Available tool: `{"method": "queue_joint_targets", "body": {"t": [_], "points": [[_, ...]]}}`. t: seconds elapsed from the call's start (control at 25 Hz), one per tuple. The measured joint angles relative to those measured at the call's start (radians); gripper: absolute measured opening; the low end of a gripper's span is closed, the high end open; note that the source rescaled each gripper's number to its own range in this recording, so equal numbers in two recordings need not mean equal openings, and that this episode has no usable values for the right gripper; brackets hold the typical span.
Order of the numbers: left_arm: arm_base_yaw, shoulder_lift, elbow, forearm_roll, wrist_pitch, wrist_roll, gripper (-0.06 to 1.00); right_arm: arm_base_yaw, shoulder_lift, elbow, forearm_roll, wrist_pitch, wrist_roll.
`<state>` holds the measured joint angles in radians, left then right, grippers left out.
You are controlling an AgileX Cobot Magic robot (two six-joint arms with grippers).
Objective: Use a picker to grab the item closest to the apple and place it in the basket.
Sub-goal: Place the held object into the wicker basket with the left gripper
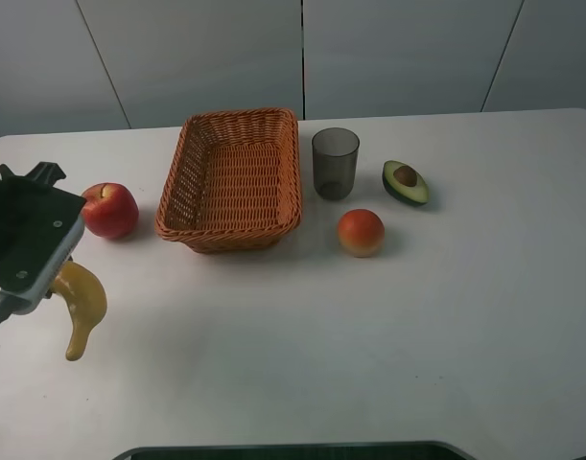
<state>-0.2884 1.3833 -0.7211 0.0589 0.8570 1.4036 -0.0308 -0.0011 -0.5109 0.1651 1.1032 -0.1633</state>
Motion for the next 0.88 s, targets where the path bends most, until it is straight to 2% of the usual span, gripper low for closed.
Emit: {"method": "queue_joint_targets", "body": {"t": [0.12,0.36,0.64,0.88], "points": [[0.000,-0.063,0.000,-0.026,0.021,-0.011,0.00,0.000,0.000,0.000,0.000,0.000,0.000],[0.000,-0.106,-0.010,-0.158,0.022,-0.047,0.00,0.000,0.000,0.000,0.000,0.000,0.000],[0.000,-0.106,-0.067,-0.213,-0.076,-0.369,0.00,0.000,0.000,0.000,0.000,0.000,0.000],[0.000,-0.103,-0.070,-0.318,-0.272,-0.671,0.00,0.000,0.000,0.000,0.000,0.000,0.000]]}}
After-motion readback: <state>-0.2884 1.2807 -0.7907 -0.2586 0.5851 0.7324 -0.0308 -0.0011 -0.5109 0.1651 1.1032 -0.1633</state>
